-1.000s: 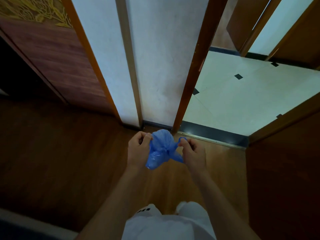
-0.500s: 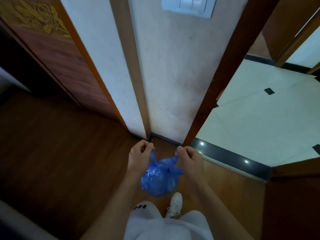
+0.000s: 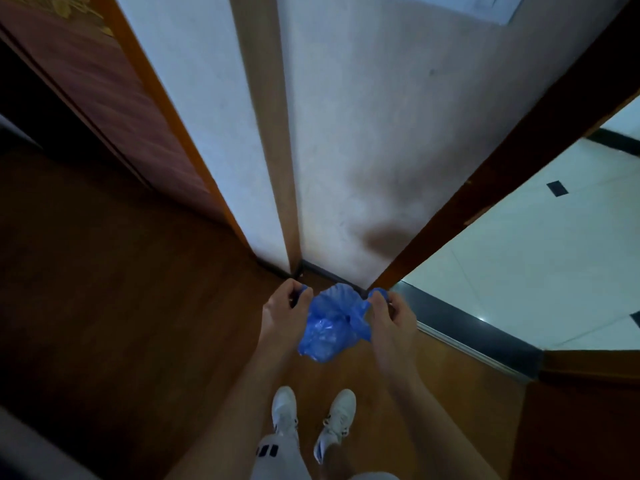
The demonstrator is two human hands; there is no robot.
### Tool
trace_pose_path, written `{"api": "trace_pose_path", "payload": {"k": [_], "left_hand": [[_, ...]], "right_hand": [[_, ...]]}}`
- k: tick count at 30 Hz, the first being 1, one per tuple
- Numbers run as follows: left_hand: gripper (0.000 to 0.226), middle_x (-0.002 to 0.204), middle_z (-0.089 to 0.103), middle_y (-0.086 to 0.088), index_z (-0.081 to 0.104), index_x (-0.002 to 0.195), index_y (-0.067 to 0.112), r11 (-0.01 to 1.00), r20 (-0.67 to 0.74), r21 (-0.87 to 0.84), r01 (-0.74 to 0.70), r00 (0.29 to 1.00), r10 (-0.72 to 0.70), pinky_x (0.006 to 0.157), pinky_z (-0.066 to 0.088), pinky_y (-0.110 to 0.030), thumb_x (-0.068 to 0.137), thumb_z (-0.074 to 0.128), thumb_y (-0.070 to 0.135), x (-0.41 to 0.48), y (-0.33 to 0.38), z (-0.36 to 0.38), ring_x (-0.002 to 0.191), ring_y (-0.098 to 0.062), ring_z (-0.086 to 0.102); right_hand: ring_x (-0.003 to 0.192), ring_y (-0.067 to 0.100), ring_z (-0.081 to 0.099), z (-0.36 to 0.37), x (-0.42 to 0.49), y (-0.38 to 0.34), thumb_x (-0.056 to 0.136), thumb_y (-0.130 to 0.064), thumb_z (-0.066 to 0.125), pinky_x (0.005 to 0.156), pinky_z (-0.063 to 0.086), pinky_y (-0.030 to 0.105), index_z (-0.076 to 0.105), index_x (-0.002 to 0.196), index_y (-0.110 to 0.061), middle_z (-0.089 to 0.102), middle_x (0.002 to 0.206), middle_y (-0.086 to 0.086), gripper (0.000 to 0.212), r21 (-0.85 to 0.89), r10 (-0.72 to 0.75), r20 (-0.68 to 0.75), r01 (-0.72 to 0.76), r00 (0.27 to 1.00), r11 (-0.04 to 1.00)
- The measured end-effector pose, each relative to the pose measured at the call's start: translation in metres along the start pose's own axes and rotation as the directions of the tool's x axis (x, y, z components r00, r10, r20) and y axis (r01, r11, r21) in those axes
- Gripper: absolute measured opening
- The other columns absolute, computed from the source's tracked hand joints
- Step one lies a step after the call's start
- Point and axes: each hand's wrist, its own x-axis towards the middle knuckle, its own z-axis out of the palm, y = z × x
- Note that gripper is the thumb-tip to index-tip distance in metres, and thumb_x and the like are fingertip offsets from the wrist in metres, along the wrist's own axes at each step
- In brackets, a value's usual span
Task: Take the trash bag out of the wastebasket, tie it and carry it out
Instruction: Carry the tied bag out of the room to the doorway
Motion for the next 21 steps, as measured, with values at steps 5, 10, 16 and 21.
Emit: {"api": "trace_pose_path", "payload": {"k": [5,10,16,21], "left_hand": [[0.019,0.076,0.066,-0.003,0.058,0.077,0.024,0.997,0.057,0.035,-0.064,0.996,0.062,0.063,0.05,-0.021,0.095,0.058,0.02,0.038,-0.025,-0.003,0.072,-0.017,0.066],[0.022,0.068,0.063,0.001,0.064,0.076,0.016,0.986,0.05,0.163,-0.033,0.998,0.025,0.055,0.039,-0.015,0.096,0.057,0.023,0.081,-0.08,0.018,0.063,-0.008,0.059],[0.02,0.07,0.063,-0.004,0.058,0.075,0.018,0.991,0.089,0.134,-0.005,0.996,-0.008,0.059,0.046,-0.025,0.093,0.061,0.026,0.136,-0.168,0.068,0.064,-0.014,0.059],[0.014,0.074,0.063,-0.007,0.061,0.082,0.017,0.998,0.101,0.057,-0.035,0.994,0.029,0.057,0.047,-0.02,0.094,0.059,0.022,0.172,-0.222,0.104,0.064,-0.015,0.059]], "right_hand": [[0.075,0.022,0.062,0.023,0.031,0.022,0.099,-0.03,0.056,0.07,0.053,0.041,0.062,0.091,-0.022,0.063,0.081,0.005,0.013,-0.053,-0.042,-0.027,0.041,0.999,0.998],[0.086,0.022,0.066,0.051,0.066,0.079,0.096,-0.03,0.061,0.075,0.057,0.039,0.06,0.093,-0.031,0.067,0.09,0.002,0.003,-0.068,0.017,-0.097,-0.024,0.995,0.997],[0.075,0.019,0.063,0.087,0.119,0.171,0.095,-0.03,0.061,0.066,0.049,0.029,0.065,0.085,-0.018,0.065,0.079,0.005,0.016,-0.084,0.098,-0.101,-0.106,0.99,0.991],[0.054,-0.002,0.052,0.105,0.16,0.227,0.095,-0.026,0.062,0.053,0.042,0.014,0.057,0.071,-0.019,0.053,0.063,-0.003,0.026,-0.129,0.043,-0.114,-0.058,0.993,0.99]]}}
